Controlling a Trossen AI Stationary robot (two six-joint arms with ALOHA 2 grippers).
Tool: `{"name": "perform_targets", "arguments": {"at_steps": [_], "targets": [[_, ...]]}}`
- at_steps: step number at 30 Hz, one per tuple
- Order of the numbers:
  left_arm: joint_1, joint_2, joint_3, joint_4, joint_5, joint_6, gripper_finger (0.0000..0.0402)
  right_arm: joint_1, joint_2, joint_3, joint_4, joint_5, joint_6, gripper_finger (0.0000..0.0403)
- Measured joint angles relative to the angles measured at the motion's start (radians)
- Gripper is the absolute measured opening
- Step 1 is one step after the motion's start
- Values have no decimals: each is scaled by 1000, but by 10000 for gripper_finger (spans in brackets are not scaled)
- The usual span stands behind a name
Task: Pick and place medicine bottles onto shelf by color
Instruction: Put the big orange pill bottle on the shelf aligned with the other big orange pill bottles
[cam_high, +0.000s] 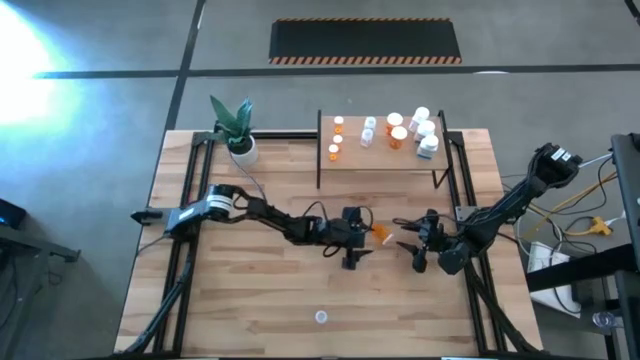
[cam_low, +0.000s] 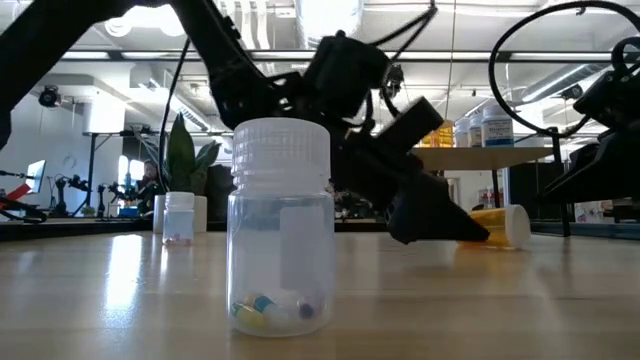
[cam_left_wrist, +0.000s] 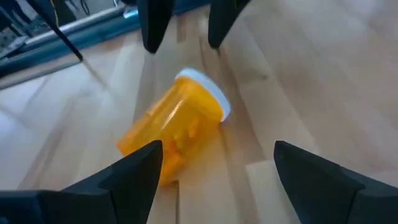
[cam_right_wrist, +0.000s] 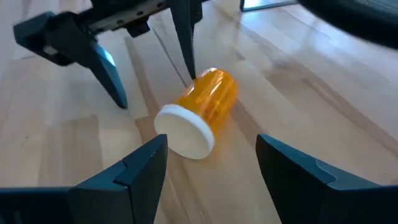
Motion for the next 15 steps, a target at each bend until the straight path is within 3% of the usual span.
{"name": "perform_targets", "arguments": {"at_steps": [7, 15], "targets": [[56, 31, 71, -96, 178, 2, 290, 0, 0, -3, 0, -8, 23, 235], [91, 31, 105, -168, 270, -10, 290, 0, -1, 43, -4, -142, -30, 235]]}}
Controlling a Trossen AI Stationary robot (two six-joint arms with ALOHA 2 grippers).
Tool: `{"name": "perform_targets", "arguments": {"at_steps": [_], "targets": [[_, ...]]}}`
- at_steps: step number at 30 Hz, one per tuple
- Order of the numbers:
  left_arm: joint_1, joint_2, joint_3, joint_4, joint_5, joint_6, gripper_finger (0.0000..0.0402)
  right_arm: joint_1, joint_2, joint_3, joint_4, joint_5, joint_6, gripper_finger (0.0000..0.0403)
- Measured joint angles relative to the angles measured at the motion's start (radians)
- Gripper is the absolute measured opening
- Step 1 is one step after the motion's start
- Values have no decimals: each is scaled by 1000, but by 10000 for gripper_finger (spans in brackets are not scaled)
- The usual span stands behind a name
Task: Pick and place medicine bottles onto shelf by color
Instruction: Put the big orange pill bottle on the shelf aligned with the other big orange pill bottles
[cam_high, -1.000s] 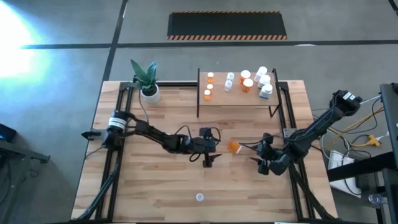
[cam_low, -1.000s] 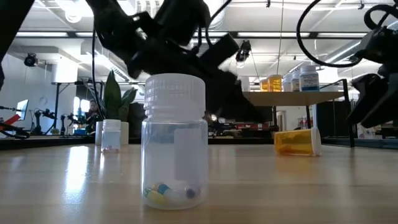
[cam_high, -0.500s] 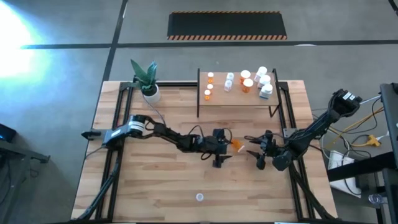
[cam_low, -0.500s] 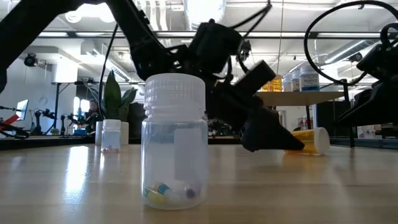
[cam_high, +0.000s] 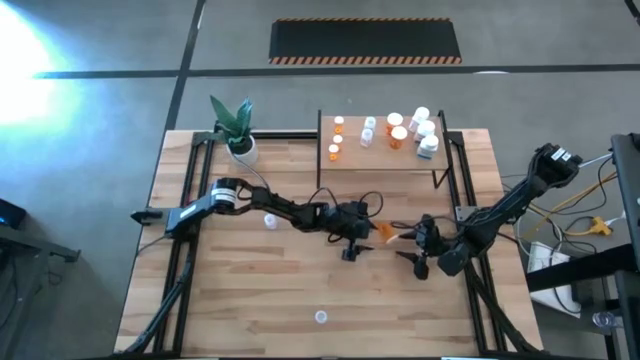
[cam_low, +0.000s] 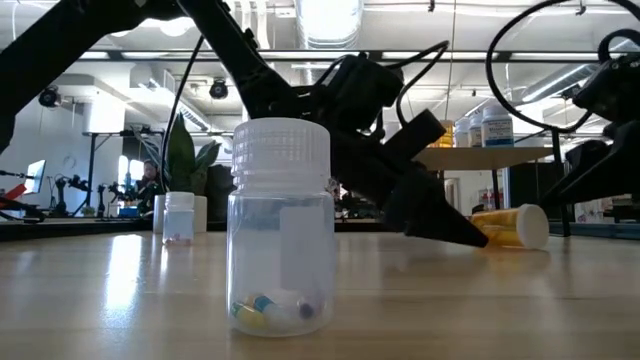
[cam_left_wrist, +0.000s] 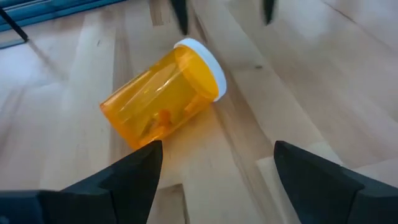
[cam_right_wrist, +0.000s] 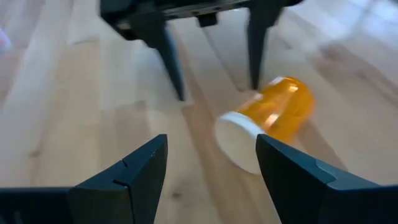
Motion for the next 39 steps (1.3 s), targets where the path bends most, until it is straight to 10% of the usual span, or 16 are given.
{"name": "perform_targets", "arguments": {"at_steps": [11, 39], "targets": [[-14, -13, -5, 5, -44, -5, 290, 0, 1, 186, -506, -7, 275, 235], [-16, -34, -17, -89, -149, -1, 290, -6, 428, 198, -99, 229, 149, 306]]}}
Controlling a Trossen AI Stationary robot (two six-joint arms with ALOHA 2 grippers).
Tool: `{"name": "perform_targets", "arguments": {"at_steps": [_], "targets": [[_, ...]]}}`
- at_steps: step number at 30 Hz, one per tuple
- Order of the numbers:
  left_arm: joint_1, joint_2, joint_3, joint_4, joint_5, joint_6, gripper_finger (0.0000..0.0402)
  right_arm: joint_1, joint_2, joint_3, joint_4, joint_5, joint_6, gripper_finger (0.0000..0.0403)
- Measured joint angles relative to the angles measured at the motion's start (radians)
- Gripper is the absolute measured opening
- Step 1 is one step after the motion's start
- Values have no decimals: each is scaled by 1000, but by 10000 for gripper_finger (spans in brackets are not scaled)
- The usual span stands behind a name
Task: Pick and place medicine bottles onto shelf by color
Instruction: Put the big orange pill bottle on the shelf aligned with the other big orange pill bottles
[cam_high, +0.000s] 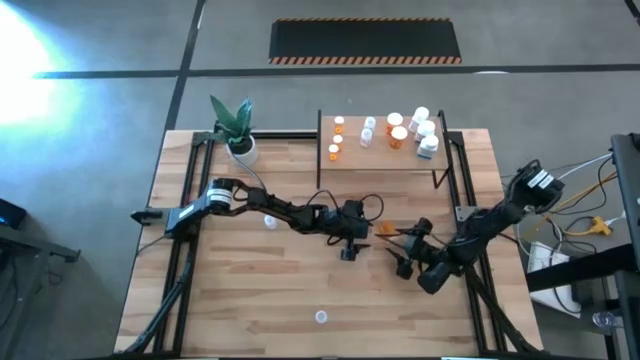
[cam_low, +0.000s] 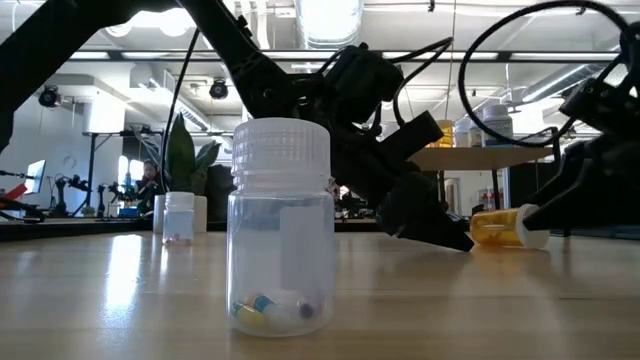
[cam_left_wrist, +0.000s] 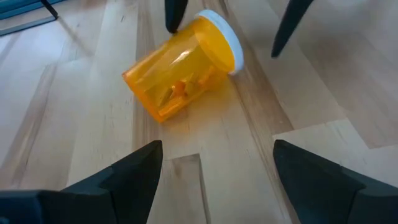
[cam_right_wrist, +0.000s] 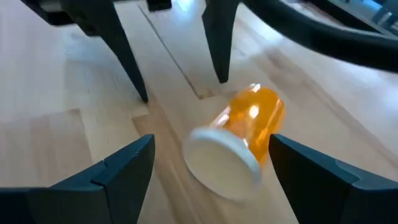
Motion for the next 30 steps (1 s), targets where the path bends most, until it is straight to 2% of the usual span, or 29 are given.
{"name": "perform_targets", "arguments": {"at_steps": [8, 14, 18, 23, 26, 30], "targets": [[-15, -9, -1, 1, -4, 35, 290, -54, 163, 53, -1, -3, 117, 299], [-55, -65, -5, -52, -65, 82, 290, -65, 187, 63, 3, -31, 156, 261], [-86, -104, -12, -80, -156, 130, 290, -60, 124, 61, -14, -97, 102, 219], [-129, -110, -14, -49, -268, 242, 290, -59, -10, 65, -62, -288, 6, 171], [-145, -104, -14, -33, -287, 309, 290, -66, -102, 65, -84, -358, -20, 147], [-148, -83, -14, 8, -288, 319, 290, -84, -195, 65, -84, -418, -47, 117]]}}
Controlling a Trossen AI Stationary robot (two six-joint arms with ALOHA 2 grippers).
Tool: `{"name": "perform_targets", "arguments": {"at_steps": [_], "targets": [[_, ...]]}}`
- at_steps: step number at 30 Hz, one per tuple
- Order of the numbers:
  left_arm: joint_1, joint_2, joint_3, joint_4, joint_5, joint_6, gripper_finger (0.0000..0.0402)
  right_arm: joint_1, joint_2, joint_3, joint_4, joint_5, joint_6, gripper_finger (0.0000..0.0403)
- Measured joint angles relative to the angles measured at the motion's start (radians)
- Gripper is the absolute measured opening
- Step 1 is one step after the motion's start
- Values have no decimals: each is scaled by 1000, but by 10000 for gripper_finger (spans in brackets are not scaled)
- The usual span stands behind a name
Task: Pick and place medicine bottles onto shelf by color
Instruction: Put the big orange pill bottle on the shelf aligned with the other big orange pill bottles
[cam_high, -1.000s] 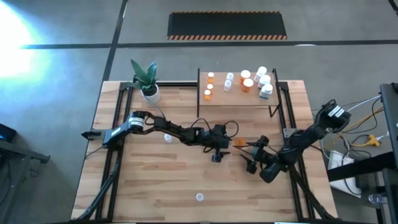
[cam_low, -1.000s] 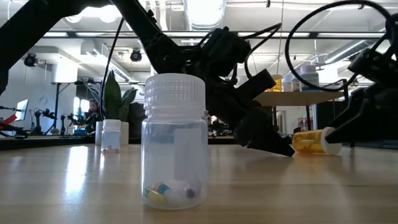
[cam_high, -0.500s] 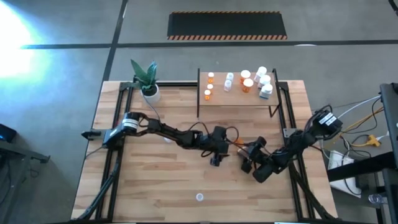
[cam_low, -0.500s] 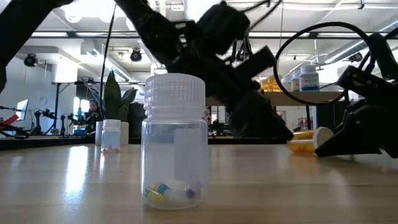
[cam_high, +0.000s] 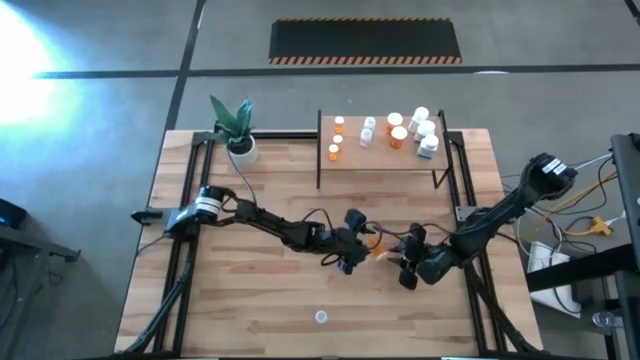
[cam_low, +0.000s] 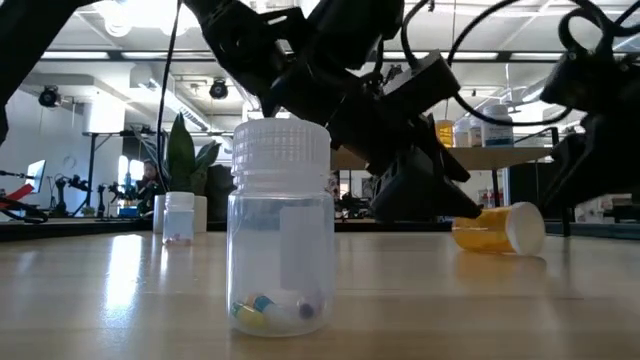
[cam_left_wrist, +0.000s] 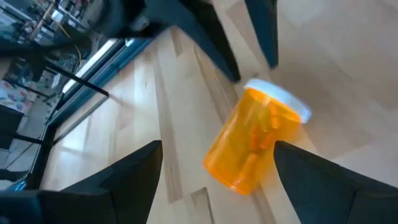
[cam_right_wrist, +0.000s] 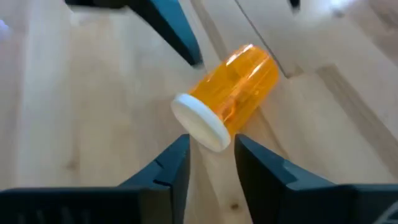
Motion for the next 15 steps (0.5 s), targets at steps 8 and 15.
{"name": "perform_targets", "arguments": {"at_steps": [8, 15], "targets": [[6, 48, 1, 8, 45, 127, 290, -10, -101, 0, -47, -19, -52, 87], [55, 51, 20, -35, 206, 90, 290, -10, -184, 42, -253, -18, 2, 130]]}}
